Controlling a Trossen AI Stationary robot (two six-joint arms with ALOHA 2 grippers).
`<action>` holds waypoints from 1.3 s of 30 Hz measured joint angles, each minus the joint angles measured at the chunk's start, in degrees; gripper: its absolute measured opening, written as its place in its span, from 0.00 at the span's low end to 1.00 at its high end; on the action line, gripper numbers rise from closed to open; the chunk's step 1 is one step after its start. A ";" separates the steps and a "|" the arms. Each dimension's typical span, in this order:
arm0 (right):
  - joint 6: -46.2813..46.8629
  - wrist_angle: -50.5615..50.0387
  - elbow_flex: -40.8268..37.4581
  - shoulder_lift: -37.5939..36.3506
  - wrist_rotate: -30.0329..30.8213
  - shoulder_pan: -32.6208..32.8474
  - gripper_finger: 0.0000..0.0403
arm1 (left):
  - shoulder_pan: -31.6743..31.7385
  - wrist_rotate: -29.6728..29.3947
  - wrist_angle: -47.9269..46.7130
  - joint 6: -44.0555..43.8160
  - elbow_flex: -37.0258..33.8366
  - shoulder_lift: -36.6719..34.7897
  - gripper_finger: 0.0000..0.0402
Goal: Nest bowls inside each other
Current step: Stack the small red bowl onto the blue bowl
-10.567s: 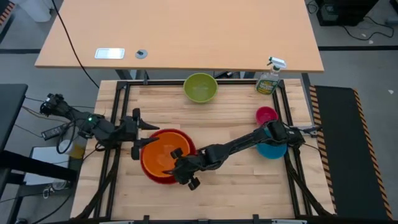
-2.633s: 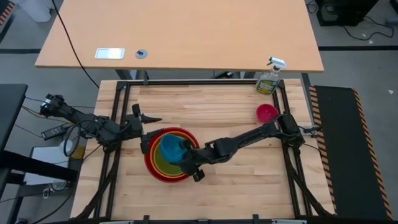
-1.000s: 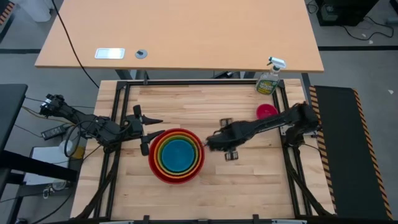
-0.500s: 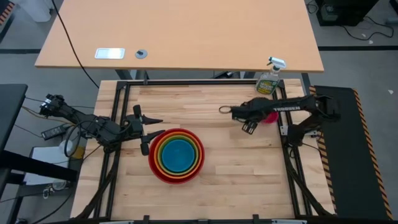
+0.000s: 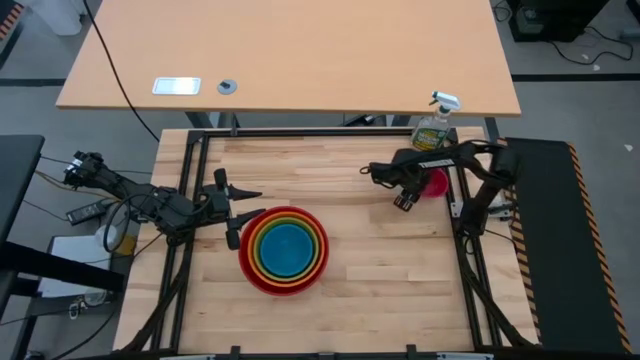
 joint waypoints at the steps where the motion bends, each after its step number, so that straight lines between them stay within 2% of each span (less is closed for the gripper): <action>1: -0.55 0.24 0.01 0.75 0.00 -0.14 0.41 | 0.00 0.00 0.00 0.00 0.00 0.00 0.47; 9: -2.19 -0.44 0.38 2.56 -0.67 1.21 0.06 | 0.00 0.00 -0.02 0.00 0.07 0.00 0.47; 12: -0.87 -2.43 2.65 0.86 -1.36 4.60 0.05 | 0.02 -0.02 -0.04 0.00 0.07 0.00 0.47; 14: 0.34 -4.35 5.25 -0.35 -1.34 7.75 0.09 | 0.02 -0.02 -0.04 -0.02 0.07 0.00 0.47; 18: 0.02 -4.03 12.39 -1.50 -1.40 16.75 0.11 | 0.04 -0.05 -0.02 -0.02 0.07 0.00 0.47; 22: -5.16 3.48 20.24 -1.50 -2.11 26.83 0.08 | 0.04 -0.07 -0.01 -0.02 0.07 0.00 0.47; 28: -13.78 14.31 30.19 -1.50 4.18 38.65 0.07 | 0.04 -0.07 0.00 -0.02 0.07 0.01 0.47; 31: -17.80 21.74 32.87 -0.94 4.20 42.20 0.08 | 0.03 -0.07 0.03 -0.02 0.07 0.00 0.47; 34: -21.43 27.96 34.93 1.59 1.46 44.50 0.08 | 0.04 -0.09 0.24 -0.02 0.07 0.00 0.47; 39: -27.17 34.16 39.62 10.98 -1.27 45.83 0.09 | 1.34 -0.08 0.17 -0.07 0.07 0.01 0.47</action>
